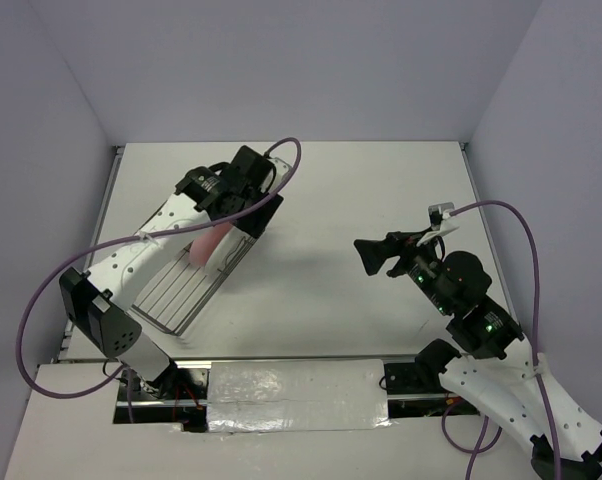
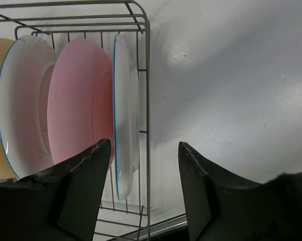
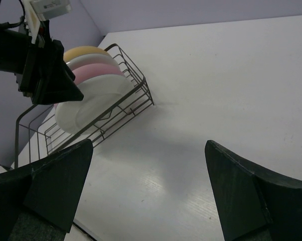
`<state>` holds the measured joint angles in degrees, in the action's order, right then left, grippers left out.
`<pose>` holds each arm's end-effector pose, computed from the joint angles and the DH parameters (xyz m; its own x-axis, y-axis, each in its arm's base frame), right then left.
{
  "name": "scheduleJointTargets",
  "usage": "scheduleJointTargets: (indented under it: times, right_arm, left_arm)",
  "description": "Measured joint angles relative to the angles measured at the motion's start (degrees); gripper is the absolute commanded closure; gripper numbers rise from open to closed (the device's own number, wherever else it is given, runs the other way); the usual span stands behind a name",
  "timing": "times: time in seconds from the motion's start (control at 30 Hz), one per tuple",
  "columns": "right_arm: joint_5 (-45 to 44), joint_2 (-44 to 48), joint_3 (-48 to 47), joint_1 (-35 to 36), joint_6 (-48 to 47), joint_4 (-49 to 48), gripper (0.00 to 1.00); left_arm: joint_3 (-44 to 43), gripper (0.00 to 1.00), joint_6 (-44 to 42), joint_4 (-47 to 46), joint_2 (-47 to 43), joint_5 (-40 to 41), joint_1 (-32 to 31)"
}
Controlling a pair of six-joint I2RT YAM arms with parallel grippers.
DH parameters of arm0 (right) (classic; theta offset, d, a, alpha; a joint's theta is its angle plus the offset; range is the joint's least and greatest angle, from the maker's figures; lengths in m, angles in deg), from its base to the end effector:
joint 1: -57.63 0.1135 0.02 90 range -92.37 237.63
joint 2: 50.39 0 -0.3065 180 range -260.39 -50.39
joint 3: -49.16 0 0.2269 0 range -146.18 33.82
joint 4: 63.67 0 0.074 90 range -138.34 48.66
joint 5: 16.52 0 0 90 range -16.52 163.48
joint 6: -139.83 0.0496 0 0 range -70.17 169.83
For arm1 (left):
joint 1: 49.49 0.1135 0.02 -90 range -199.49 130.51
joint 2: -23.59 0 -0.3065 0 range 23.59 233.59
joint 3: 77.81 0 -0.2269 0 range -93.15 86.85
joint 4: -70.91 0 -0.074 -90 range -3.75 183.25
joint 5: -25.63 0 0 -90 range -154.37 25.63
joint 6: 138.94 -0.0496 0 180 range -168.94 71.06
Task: Unload the plates from the dish rack
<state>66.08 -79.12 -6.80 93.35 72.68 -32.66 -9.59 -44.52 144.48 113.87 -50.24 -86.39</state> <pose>0.0654 0.0391 0.3565 -0.2336 0.3063 -0.9228 -0.4166 0.8260 0.3797 0.2533 -0.1750 0.4068 -0.6645 0.4055 -0.6277 0.4123 0.8995 0.1446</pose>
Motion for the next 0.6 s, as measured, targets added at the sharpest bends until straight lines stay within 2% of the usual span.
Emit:
scheduleJointTargets:
  times: [0.3,0.6]
  right_arm:
    - [0.6,0.0,0.0,0.0,0.0,0.0,0.00]
    - [0.8,-0.4,0.0,0.0,-0.2,-0.1,0.00]
  left_arm:
    - [4.2,0.31,-0.2,0.5,0.3,1.5,2.0]
    - [6.3,0.38,-1.1,0.2,0.3,1.4,4.8]
